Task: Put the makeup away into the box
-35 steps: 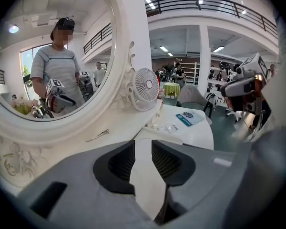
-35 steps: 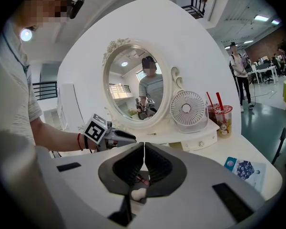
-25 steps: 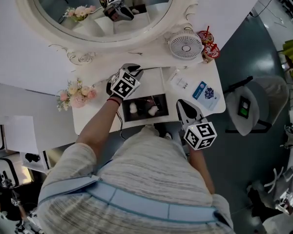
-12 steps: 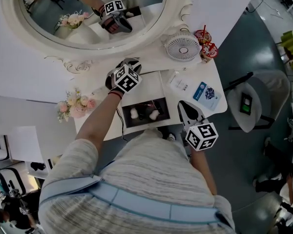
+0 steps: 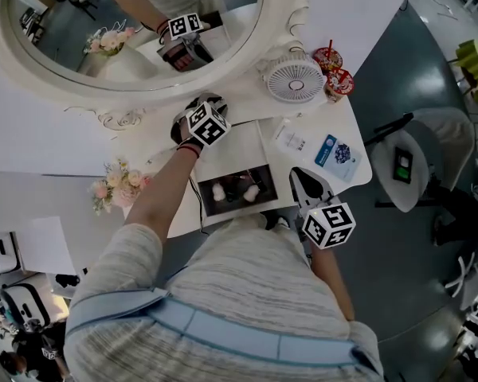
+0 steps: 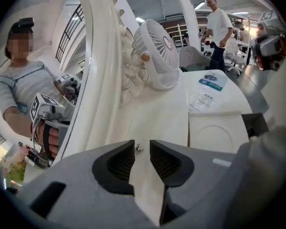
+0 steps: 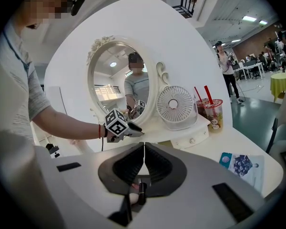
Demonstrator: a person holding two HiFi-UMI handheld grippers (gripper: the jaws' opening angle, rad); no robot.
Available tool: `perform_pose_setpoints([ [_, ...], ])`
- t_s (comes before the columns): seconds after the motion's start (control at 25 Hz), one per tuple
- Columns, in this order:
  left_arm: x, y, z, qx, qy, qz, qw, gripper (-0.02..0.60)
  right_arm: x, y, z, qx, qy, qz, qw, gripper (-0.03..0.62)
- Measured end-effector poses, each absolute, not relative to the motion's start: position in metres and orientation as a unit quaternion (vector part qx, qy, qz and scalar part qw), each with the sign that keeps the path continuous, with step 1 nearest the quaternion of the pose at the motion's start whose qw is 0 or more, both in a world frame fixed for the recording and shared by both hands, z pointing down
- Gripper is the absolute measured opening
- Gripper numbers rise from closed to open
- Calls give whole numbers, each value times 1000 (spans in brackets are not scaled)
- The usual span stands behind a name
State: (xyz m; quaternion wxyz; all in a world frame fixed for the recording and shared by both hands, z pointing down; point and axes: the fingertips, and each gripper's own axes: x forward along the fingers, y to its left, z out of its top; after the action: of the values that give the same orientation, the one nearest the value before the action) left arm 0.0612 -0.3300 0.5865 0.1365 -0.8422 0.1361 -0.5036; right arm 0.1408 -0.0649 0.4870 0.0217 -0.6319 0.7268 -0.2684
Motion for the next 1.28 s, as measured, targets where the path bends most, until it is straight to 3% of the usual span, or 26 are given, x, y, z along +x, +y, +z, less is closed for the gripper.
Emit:
perform_pose_setpoints([
  [0.48, 66, -347, 594, -810, 100, -543, 199, 98, 145, -76, 494, -634, 721, -277, 22, 11],
  [1.28, 54, -328, 604, -842, 105, -519, 103, 85, 145, -77, 497, -631, 722, -283, 20, 11],
])
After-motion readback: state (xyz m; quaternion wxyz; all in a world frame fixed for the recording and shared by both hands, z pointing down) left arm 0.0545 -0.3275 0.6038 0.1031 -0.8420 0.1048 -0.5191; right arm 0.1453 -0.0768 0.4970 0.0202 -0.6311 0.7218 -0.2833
